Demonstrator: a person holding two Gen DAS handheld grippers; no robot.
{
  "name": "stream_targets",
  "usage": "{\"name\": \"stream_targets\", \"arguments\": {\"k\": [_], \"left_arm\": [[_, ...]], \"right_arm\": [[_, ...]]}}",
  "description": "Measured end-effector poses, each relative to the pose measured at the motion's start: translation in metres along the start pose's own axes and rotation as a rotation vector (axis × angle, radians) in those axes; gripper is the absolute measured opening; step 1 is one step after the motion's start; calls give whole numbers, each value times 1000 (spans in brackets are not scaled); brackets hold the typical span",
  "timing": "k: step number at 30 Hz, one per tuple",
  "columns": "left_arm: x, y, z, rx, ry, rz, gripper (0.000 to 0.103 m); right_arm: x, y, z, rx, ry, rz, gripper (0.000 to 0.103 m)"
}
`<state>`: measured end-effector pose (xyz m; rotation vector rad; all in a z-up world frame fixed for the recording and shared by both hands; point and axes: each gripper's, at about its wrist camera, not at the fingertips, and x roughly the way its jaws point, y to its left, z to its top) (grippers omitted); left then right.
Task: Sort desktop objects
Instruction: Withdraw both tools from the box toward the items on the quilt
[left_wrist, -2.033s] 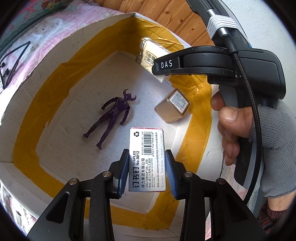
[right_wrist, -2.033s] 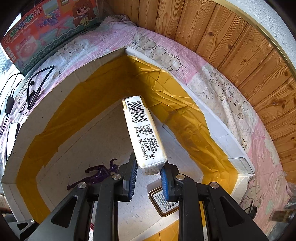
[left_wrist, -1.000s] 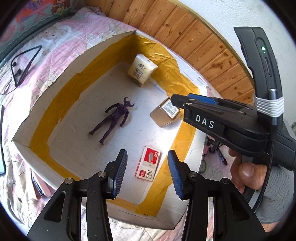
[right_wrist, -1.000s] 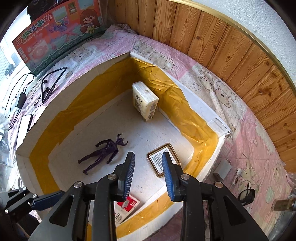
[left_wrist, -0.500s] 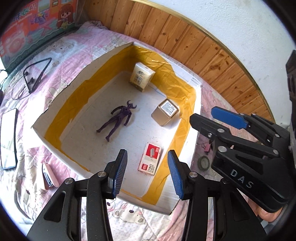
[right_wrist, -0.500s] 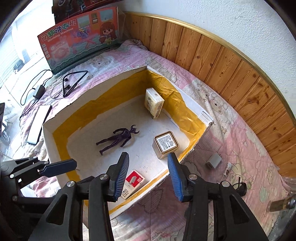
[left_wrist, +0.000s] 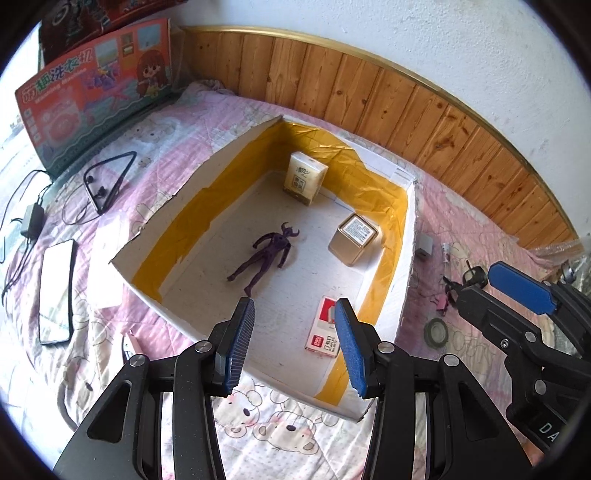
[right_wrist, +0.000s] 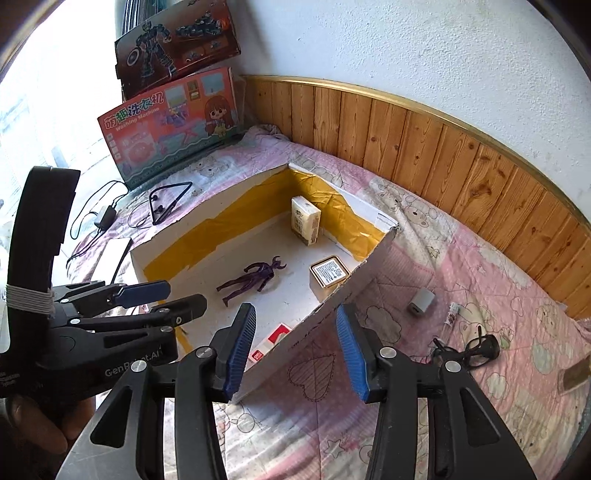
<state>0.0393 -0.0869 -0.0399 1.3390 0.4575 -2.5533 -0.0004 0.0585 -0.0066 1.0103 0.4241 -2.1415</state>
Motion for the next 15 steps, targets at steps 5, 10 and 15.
{"name": "stream_targets", "arguments": {"k": [5,10,15], "left_arm": [[-7,-3,-4,10,-37,40,48],[-15,-13,-8,42,-95,77,48],[-16,-24,-12,70,-125,75,48]], "right_arm": [[-8,3,-7,-16,-11,29,47],[-17,2,-12,-30,-20,48,47],[-28,-7,-22,-34,-27,56,48]]}}
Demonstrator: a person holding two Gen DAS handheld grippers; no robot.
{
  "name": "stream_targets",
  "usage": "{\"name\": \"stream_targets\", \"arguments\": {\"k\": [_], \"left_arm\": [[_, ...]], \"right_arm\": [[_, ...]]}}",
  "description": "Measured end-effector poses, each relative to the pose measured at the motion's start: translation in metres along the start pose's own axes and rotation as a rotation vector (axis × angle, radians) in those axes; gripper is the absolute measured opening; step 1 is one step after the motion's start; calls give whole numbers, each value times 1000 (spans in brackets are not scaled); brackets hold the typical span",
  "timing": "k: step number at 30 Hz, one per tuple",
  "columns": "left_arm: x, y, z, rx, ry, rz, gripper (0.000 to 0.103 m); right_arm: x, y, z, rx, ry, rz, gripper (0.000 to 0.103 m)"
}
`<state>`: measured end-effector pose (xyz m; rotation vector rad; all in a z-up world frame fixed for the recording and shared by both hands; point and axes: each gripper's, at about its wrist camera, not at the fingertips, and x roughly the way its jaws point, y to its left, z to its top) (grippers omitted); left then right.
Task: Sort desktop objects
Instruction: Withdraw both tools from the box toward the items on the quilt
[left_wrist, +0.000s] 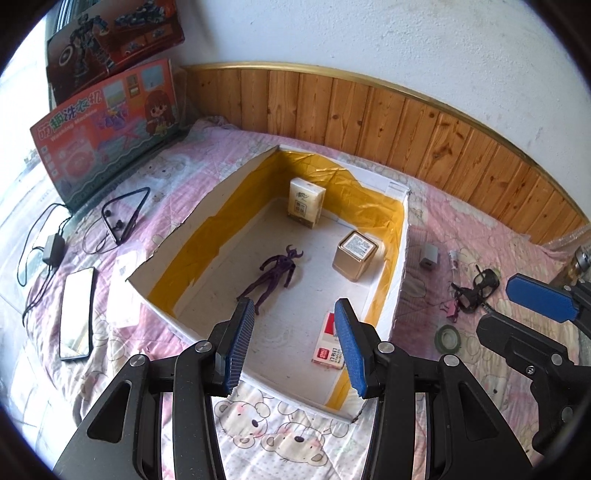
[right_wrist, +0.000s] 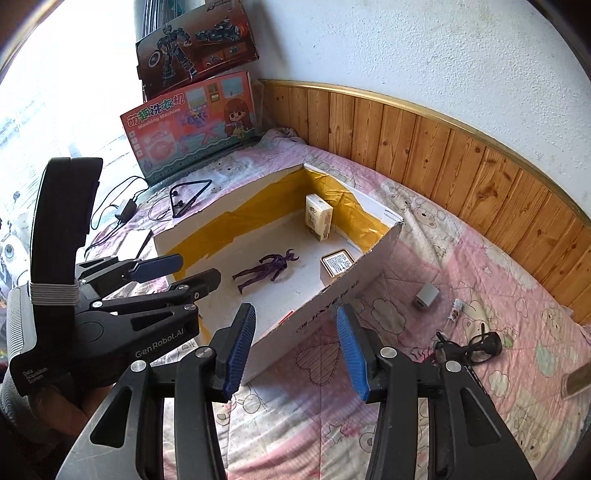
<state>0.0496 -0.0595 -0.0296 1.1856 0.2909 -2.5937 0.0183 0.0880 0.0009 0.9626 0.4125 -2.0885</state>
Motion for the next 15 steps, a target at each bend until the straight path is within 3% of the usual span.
{"name": "stream_targets", "arguments": {"k": [6,15], "left_arm": [[-1,-16,-1,5,-31,-26,48],[-3,-55,-6,99,-93,-96,48]], "right_arm": [[-11,-24,-9,53,-11,37,48],[-19,-54,-21,100,-14,55,48]]}}
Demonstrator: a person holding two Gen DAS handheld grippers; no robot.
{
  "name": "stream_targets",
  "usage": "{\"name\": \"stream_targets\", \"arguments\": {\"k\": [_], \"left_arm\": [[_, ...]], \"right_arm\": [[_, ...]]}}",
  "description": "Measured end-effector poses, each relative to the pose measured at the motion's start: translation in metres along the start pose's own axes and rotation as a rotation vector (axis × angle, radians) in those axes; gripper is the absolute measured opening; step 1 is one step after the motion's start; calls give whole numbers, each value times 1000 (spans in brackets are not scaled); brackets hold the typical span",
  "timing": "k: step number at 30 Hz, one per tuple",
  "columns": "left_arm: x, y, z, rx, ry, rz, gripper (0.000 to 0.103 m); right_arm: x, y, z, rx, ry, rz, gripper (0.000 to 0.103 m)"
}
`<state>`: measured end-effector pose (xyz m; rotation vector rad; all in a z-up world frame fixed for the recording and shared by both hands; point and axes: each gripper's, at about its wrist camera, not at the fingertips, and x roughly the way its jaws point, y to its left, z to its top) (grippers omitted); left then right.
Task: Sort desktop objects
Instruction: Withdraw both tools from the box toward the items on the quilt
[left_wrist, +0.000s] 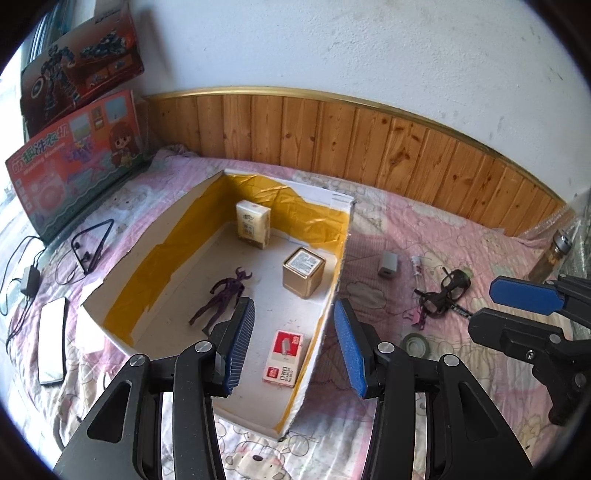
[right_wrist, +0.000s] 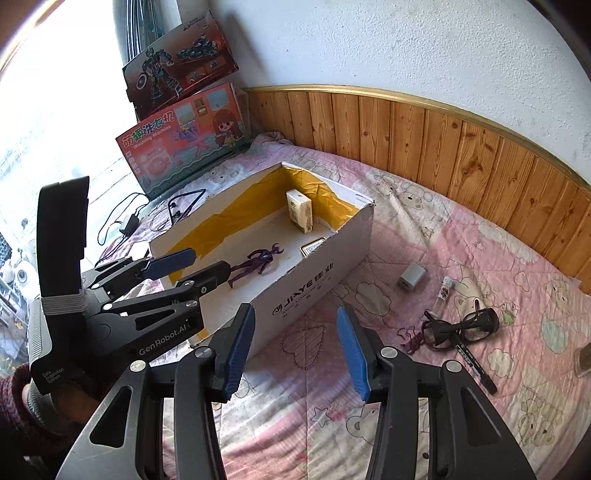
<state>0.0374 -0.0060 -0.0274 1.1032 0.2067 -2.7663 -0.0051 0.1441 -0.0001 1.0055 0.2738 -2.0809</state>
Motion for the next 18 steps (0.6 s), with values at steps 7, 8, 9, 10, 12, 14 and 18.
{"name": "stream_targets", "arguments": {"k": [7,8,9,10,12,14,18], "left_arm": [[18,-36,-10,77,76,-172,48],[23,-43,-12,92,91,-198,48],[27,-49,-14,107,107,-223,48],[32,-55,-17,120,124,-240,48],[42,-66,-22,140,156,-279,48],[53,-78,-28,156,178,-299,48],[79,-101,-39,188,229,-339,48]], "right_arm": [[-5,-48,-7,72,4,-40,48],[-5,-58,-9,86,6,-54,48],[-4,-68,-11,99,9,-72,48],[-2,-78,-13,114,16,-93,48],[1,-101,-20,159,34,-122,48],[5,-125,-28,198,53,-159,48],[18,-169,-48,238,109,-269,48]]}}
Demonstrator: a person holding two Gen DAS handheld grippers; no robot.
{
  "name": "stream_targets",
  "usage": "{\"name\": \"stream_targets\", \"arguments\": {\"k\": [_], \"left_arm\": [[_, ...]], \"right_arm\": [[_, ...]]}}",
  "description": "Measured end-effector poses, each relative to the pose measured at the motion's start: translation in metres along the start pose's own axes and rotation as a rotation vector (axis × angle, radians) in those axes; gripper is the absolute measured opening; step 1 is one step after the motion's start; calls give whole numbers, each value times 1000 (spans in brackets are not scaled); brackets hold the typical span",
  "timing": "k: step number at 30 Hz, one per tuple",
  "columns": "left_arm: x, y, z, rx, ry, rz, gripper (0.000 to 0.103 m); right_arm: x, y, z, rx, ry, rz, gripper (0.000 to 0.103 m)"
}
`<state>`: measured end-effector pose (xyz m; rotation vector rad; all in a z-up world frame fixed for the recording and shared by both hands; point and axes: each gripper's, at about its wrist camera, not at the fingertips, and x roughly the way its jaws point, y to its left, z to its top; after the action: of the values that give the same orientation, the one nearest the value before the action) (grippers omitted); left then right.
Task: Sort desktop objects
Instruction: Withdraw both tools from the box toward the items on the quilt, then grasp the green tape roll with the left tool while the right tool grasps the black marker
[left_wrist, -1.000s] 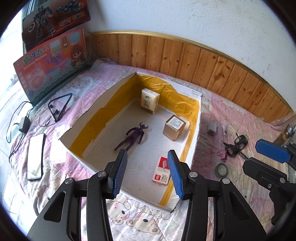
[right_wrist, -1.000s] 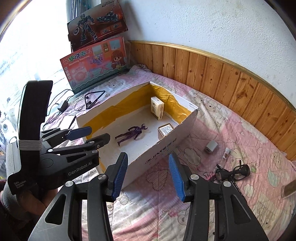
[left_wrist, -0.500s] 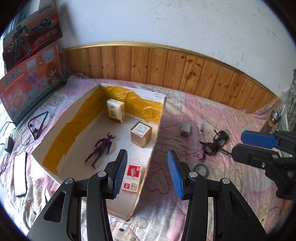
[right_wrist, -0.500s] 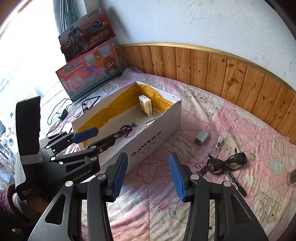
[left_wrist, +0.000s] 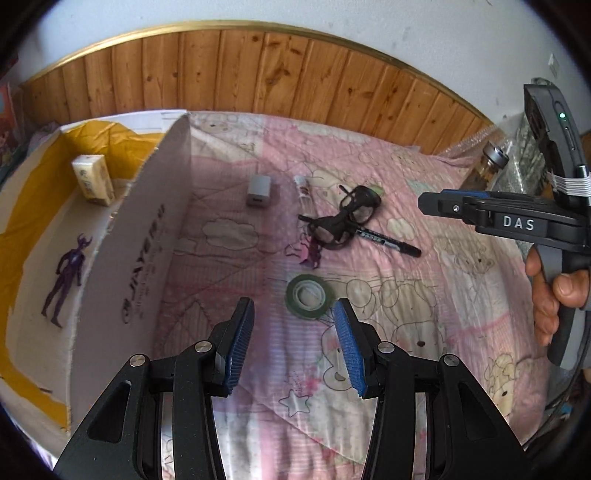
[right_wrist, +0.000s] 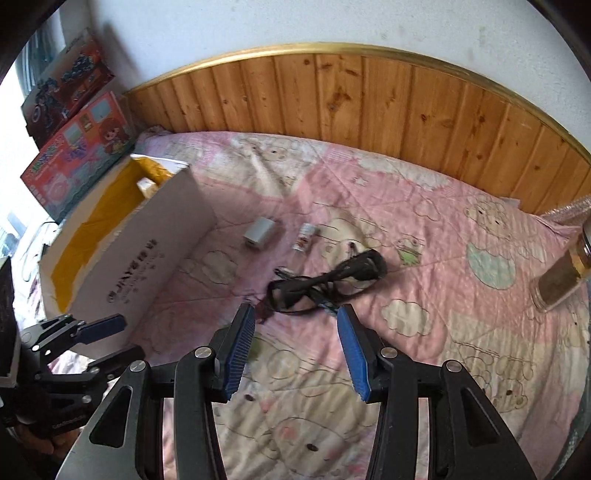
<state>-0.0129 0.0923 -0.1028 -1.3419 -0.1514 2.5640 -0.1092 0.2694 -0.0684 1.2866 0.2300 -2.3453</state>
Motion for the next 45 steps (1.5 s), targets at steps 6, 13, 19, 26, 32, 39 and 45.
{"name": "stream_targets", "arguments": {"k": [6,13,19,26,32,39,45], "left_arm": [[47,-10,2,12,71,9,48],[82,-8,2,-20,128,-8,52],[99,-9,1,-27,127,-14,57],[102,-16,-1,-2,91,6,55],[97,-18,-4,-2,109,-26,49],[80,-27,1,-11,92,-46,49],[55,-26,8,-59,61,-72,49]], "right_arm": [[56,-38,-16,15,109,-60,53],[96,-36,-26,-93,146,-94,65],[120,-39,-32,-132,145,-103,65],[121,-45,-31,-100,141,-11,32],[112,-37,-37,-91,212,21,19],[91,-34,-51,-43,235,22,14],[55,-35,-55,58,184,89,14]]}}
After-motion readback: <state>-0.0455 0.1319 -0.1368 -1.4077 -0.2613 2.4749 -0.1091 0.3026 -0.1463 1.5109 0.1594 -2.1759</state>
